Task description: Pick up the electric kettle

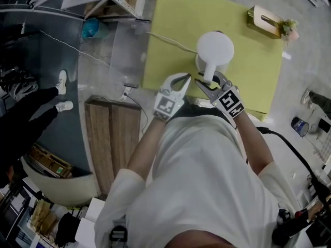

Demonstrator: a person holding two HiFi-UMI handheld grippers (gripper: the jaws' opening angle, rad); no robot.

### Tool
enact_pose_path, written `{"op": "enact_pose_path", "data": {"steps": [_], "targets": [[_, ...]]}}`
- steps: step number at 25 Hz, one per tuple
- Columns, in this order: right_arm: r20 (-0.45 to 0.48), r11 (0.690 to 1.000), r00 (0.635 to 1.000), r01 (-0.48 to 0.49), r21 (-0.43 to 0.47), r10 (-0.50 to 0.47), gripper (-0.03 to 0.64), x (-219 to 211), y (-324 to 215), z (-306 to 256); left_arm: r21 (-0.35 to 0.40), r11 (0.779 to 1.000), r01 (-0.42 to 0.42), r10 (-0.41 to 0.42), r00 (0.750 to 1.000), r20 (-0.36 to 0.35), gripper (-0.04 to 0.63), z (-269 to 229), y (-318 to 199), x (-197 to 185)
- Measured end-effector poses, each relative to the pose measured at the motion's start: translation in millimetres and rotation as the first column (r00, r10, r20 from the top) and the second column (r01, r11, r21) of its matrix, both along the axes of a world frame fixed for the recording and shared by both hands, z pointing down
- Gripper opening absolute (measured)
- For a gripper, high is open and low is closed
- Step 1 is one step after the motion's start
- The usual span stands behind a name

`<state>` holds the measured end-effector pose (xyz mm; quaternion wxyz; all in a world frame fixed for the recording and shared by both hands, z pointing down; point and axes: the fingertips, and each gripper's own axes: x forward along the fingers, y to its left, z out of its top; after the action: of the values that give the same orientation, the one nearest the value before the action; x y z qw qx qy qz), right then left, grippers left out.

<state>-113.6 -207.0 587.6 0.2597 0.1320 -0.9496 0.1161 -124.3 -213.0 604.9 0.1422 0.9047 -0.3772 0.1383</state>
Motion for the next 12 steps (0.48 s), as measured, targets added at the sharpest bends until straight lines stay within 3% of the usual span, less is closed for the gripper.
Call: {"op": "enact_pose_path", "data": {"steps": [12], "targets": [[0.028,0.996,0.996,-0.090,0.006,0.090,0.093,0.1,-15.9,-25.1,0.005,0.997,-0.079,0.079,0.997,-0.008,0.002,-10.7,-7.0,-6.2]]}}
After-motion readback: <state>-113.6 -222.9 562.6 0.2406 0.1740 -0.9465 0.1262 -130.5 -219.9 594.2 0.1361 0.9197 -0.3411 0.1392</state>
